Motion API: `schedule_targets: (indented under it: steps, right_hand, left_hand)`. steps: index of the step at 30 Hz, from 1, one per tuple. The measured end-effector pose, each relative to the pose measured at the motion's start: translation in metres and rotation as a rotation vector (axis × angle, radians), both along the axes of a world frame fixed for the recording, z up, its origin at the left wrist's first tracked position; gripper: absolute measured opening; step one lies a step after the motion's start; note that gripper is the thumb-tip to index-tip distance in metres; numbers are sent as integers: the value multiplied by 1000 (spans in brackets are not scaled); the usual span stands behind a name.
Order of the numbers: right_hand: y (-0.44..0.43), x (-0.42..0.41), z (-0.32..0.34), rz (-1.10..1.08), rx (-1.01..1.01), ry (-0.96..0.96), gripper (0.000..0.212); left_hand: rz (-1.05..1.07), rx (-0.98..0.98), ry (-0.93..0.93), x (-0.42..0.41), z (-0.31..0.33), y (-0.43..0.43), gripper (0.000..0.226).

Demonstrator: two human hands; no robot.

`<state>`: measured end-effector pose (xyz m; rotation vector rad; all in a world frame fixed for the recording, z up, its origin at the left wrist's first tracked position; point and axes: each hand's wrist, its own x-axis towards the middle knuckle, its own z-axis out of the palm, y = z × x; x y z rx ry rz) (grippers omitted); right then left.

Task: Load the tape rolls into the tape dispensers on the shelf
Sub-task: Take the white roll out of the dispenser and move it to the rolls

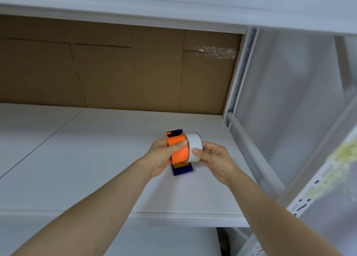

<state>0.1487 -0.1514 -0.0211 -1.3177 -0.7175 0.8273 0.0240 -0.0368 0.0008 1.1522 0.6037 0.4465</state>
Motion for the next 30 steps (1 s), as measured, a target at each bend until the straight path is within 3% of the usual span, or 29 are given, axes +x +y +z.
schedule_targets:
  steps: [2,5,6,8,11,14,16,18,21,23,25,27,30]
  right_hand:
    - [-5,9,-3,-95,10,88,25]
    - [-15,26,-5,-214,17,163,30]
    - [-18,30,-5,-233,10,177,30]
    - [-22,37,-4,-262,1,202,31]
    - [-27,42,3,-286,45,229,35]
    - [-33,45,9,-335,22,149,33]
    - [-36,48,10,-384,-30,72,33]
    - [-37,50,13,-411,-76,6,36]
    - [-36,49,21,-403,-138,-109,37]
    - [-31,46,28,-346,-161,-227,37]
    - [-18,46,35,-257,-223,-430,40]
    - [6,46,40,-153,-293,-656,41]
    - [53,32,43,14,-330,-904,39]
  left_hand:
    - [-2,14,10,-2,1,4,11]
    - [-47,208,156,1,0,8,23]
    - [-80,308,245,4,2,6,26]
    - [-204,574,430,9,6,-3,9]
    - [-394,983,571,23,10,-17,37]
    - [-434,1280,623,33,15,-33,41]
    - [-445,1374,659,40,10,-38,34]
    - [-493,1485,679,45,1,-38,11]
    - [-544,1520,659,42,-13,-33,17]
    - [-448,1485,541,38,-7,-29,17]
    - [-285,1456,505,33,2,-17,32]
    - [-198,1499,609,24,13,-2,52]
    - [-140,1462,912,-3,25,17,56]
